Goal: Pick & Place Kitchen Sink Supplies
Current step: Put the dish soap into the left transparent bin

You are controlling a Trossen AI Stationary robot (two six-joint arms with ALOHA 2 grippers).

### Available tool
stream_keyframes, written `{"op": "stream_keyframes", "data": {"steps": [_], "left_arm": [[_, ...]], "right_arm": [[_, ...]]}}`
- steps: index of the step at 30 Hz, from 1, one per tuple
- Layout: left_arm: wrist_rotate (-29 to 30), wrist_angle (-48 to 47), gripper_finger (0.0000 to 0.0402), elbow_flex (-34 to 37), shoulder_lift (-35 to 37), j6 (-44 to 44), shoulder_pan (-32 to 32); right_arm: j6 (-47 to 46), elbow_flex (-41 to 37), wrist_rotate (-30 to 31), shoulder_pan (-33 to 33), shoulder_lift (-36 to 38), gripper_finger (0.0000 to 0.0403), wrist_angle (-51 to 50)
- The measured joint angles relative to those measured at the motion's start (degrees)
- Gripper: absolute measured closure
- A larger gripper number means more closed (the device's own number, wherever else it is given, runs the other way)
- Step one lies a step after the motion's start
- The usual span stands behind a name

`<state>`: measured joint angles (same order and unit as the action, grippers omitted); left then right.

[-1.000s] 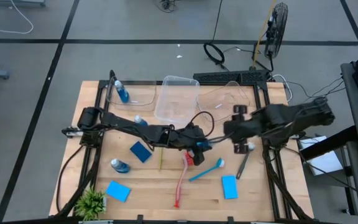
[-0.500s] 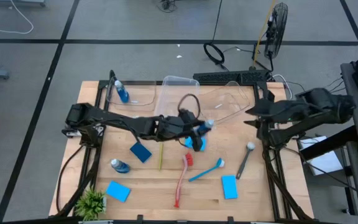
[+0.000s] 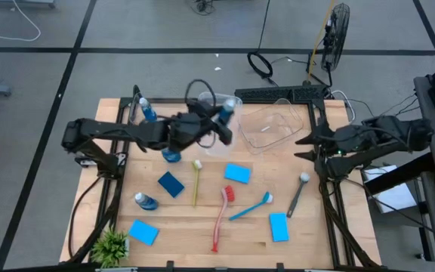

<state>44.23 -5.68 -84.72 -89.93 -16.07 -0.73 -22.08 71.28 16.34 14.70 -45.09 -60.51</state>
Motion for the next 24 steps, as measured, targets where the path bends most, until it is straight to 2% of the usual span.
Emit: {"op": "stream_keyframes", "data": {"steps": [2, 5, 10, 24], "left_arm": [[2.6, 0.5, 0.0244, -0.1, 0.6, 0.8, 1.3], [6.4, -5.2, 0.0244, 0.1, 2.3, 0.9, 3.4], [8.6, -11.1, 0.0244, 0.0, 4.4, -1.0, 8.1], [2.2, -22.2, 0.0244, 0.0, 5.8, -3.2, 22.2]], "right_arm": [[0.1, -2.1, -1.8, 0.0, 0.8, 0.0220, 2.5], [0.2, -5.0, -4.0, 0.0, 1.2, 0.0220, 5.8], [0.3, -8.2, -4.5, 0.0, 1.9, 0.0220, 7.6], [-3.6, -9.0, 1.8, 0.0, 7.9, 0.0220, 8.7]]}}
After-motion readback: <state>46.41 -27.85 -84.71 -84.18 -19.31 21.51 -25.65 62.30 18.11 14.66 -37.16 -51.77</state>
